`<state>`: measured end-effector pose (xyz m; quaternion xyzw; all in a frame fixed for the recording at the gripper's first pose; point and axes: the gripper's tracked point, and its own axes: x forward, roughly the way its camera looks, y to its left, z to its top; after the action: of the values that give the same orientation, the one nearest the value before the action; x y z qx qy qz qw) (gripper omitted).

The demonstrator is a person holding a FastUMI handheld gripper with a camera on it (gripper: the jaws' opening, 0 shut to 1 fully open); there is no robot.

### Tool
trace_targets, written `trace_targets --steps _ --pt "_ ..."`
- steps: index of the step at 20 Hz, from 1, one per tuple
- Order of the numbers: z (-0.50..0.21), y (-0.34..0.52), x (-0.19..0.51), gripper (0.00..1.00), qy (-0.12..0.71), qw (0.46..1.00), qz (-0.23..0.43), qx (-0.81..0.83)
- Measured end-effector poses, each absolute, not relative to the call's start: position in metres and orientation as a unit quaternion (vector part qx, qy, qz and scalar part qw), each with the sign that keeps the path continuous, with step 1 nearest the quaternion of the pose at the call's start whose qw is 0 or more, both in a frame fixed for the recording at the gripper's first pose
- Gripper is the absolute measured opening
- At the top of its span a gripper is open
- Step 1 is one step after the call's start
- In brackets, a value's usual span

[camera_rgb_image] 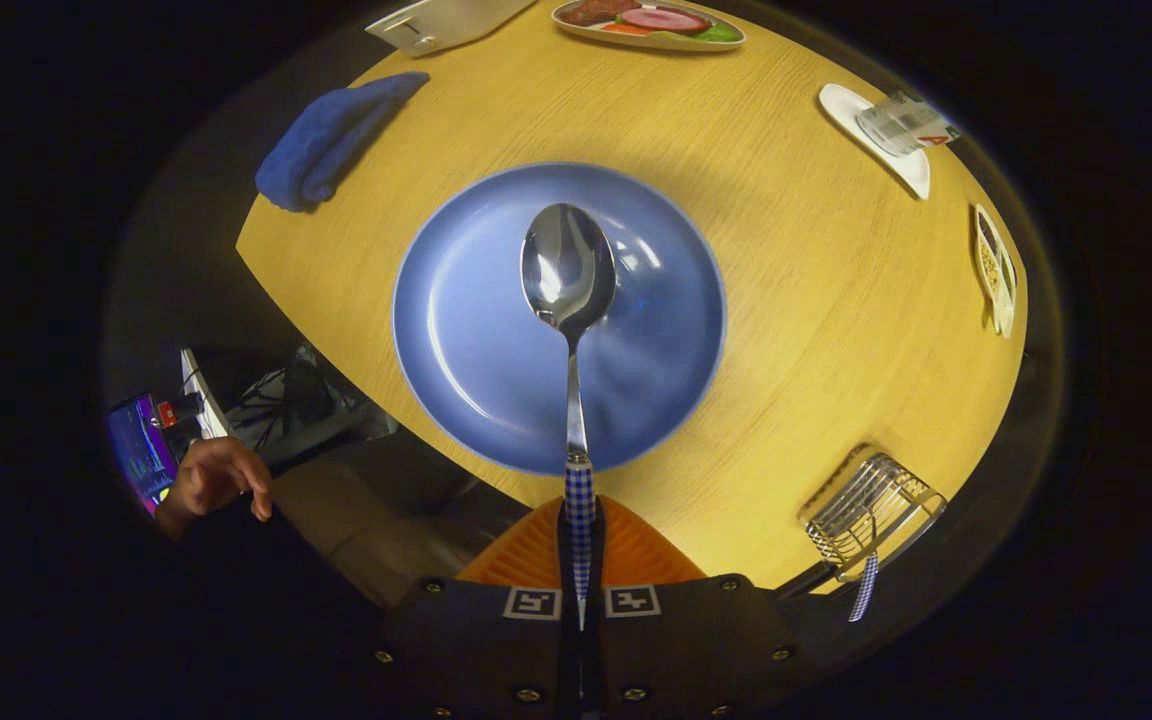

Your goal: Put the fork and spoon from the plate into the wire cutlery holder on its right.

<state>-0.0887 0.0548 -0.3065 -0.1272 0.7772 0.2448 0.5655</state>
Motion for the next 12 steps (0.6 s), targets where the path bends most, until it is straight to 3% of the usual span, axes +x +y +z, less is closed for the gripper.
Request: trace_targets --steps 12 --pt "-0.259 -0.049 -0.107 0.02 0.807 0.551 0.175 -0.125"
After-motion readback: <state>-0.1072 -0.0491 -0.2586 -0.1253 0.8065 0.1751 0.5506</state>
